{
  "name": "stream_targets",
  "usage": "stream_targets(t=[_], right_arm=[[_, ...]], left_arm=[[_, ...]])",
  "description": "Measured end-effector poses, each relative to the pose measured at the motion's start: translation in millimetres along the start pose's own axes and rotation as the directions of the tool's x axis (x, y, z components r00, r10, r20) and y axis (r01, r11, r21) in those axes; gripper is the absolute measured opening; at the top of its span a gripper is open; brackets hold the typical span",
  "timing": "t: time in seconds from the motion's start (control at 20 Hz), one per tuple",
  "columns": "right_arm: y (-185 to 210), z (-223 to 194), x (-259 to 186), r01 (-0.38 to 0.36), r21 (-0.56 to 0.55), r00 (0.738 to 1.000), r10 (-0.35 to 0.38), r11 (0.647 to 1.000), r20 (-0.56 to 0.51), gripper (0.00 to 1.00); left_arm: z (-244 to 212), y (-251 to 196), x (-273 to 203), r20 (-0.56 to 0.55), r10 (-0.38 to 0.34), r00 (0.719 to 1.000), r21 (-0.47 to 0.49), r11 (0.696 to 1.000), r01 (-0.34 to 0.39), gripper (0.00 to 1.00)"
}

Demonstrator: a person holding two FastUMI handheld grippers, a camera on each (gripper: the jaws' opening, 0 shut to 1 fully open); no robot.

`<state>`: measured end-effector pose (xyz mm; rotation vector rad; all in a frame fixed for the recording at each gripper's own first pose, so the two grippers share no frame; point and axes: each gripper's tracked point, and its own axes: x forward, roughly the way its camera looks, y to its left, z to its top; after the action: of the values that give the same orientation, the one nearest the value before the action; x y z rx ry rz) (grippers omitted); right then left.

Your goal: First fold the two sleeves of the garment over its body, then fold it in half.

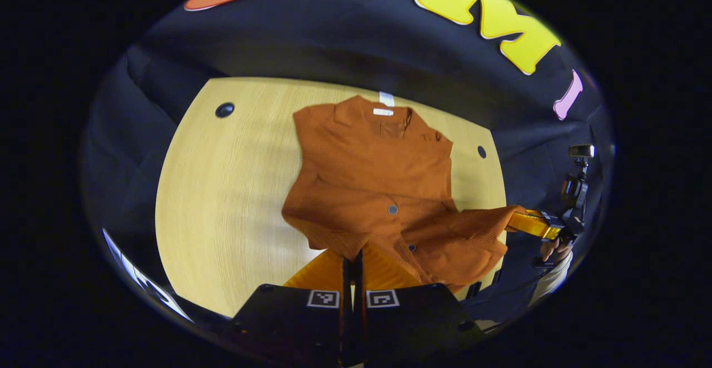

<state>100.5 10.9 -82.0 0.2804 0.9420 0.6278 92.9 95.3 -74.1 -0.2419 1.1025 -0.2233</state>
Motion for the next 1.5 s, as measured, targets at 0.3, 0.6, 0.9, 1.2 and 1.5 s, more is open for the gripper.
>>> stream_targets(t=[0.3,0.6,0.9,1.2,1.5], right_arm=[[-44.9,105.4,48.4,0.145,0.125,0.982,-0.158,0.981,0.101,0.0],[-140.6,146.9,149.7,0.251,0.334,0.928,-0.324,0.909,0.185,0.01],[-198.1,128.4,186.4,0.287,0.469,0.897,-0.406,0.835,0.174,0.02],[-190.5,134.7,189.3,0.301,0.424,0.885,-0.415,0.854,0.209,0.04],[-184.3,159.6,175.7,0.211,0.479,0.851,-0.401,0.852,0.34,0.19]], left_arm=[[105.4,10.2,76.6,0.136,0.002,0.991,0.009,1.0,-0.003,0.04],[159.0,48.7,192.8,0.235,0.053,0.971,-0.033,0.998,-0.047,0.03],[160.8,92.2,243.9,0.261,0.097,0.961,-0.158,0.986,-0.057,0.04],[173.1,81.1,238.4,0.332,0.066,0.941,-0.164,0.986,-0.012,0.07],[185.7,76.6,242.3,0.387,0.036,0.921,-0.17,0.985,0.032,0.13]])
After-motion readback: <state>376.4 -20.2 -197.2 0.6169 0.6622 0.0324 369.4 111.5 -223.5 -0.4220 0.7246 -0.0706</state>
